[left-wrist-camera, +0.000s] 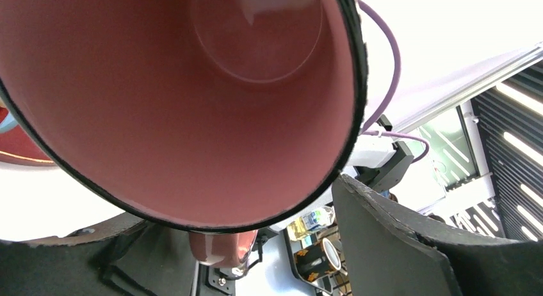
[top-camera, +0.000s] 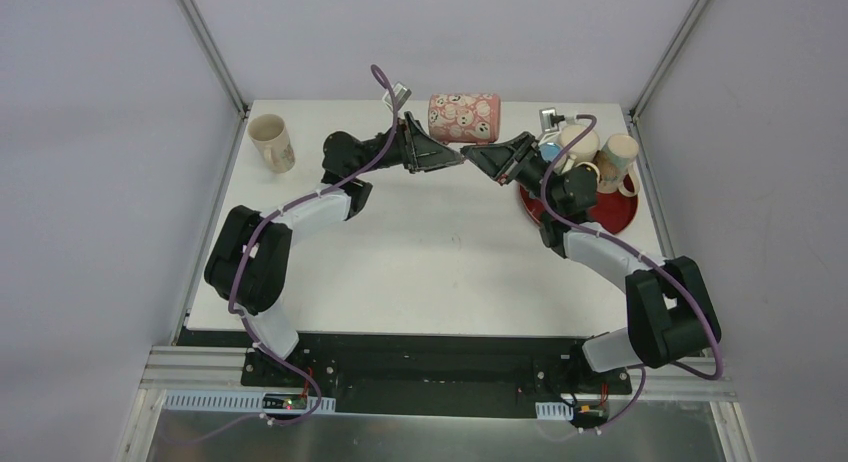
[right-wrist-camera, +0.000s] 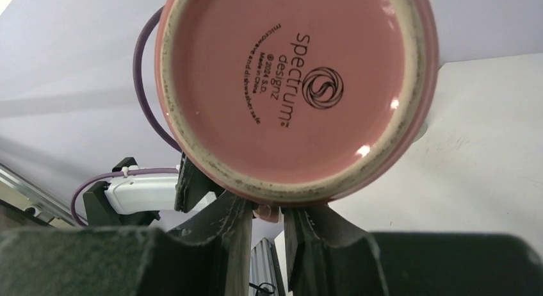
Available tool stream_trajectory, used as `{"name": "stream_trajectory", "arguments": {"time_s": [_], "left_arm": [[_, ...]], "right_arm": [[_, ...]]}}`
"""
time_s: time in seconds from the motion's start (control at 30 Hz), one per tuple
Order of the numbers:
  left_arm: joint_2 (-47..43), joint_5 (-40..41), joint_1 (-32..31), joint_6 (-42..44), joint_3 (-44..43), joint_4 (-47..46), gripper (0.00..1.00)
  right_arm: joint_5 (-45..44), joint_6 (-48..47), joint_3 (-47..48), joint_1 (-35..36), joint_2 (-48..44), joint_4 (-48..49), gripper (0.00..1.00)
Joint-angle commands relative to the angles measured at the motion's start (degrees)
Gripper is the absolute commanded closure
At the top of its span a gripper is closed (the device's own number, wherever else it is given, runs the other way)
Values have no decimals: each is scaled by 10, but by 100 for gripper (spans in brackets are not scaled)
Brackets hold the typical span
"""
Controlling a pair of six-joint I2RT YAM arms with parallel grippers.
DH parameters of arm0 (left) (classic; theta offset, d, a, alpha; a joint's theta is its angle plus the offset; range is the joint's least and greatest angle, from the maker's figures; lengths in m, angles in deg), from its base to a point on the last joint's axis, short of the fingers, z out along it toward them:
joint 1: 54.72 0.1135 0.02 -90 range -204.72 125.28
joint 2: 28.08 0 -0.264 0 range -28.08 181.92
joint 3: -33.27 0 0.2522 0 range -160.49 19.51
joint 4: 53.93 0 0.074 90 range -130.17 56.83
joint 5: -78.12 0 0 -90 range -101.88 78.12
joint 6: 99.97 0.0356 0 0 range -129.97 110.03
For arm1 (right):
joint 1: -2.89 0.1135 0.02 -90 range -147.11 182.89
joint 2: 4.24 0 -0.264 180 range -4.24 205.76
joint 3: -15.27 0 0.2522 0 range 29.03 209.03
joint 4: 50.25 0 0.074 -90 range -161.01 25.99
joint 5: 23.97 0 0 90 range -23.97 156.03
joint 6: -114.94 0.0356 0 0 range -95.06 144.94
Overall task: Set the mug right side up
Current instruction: Turn over the cup on the tray.
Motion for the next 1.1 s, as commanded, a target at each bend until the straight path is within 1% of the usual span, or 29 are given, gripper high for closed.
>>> {"name": "stream_trajectory", "arguments": {"time_s": [0.0, 0.1, 0.2, 0.37, 0.43, 0.5, 0.6, 0.67, 0.8, 1.07], "left_arm": [[-23, 4, -13, -14, -45, -97, 28], [-23, 2, -13, -15, -46, -97, 32], [-23, 1, -13, -13, -45, -97, 39], [-20, -2, -13, -9, -43, -95, 55], [-19, -2, -13, -9, -43, -94, 63], [-19, -2, -12, -8, -43, -90, 76], [-22, -3, -13, -4, -41, -83, 92], [-23, -4, -13, -2, -38, -79, 100], [-26, -7, -13, 3, -35, -74, 100], [-30, -12, -13, 8, -32, -74, 100]], "right_arm": [[44, -24, -2, 35, 16, 45, 100], [39, -25, 0, 39, 26, 45, 100], [36, -23, 3, 41, 31, 46, 100], [36, -21, 6, 40, 29, 45, 100], [38, -24, 6, 40, 29, 45, 100], [39, -26, 6, 39, 29, 44, 100], [40, -26, 7, 37, 29, 43, 100], [40, -24, 8, 34, 29, 43, 100], [36, -13, 11, 26, 28, 39, 100], [23, 51, 27, 6, 11, 25, 100]]}}
